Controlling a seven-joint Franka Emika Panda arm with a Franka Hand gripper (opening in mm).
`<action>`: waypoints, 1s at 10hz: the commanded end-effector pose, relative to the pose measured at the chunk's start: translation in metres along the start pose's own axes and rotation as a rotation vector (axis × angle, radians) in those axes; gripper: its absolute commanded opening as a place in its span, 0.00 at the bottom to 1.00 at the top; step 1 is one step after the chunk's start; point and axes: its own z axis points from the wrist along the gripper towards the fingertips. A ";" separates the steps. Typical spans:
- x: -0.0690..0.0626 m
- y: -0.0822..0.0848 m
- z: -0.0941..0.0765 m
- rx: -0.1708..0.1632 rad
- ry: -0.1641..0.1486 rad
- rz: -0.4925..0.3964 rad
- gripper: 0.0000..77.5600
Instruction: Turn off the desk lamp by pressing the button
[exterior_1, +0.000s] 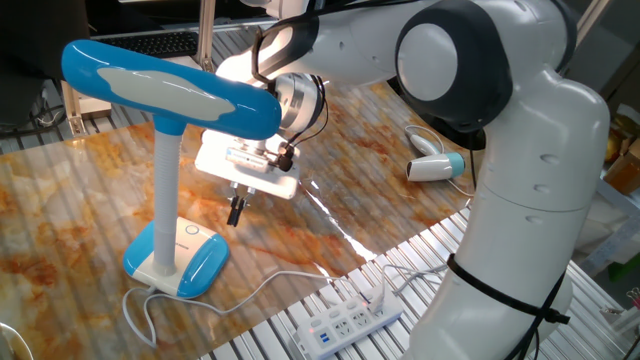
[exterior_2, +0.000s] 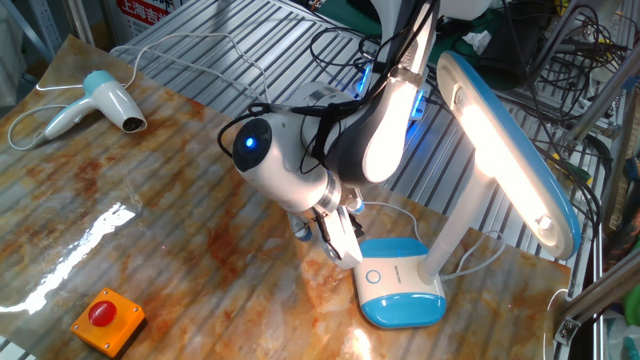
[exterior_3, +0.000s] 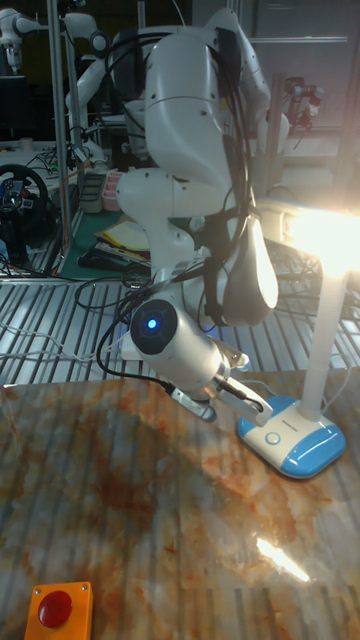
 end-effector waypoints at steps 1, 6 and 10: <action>0.000 0.001 -0.001 0.015 -0.003 0.046 0.00; 0.000 0.001 -0.001 0.014 -0.002 0.063 0.00; 0.008 0.004 0.003 0.030 0.017 0.107 0.00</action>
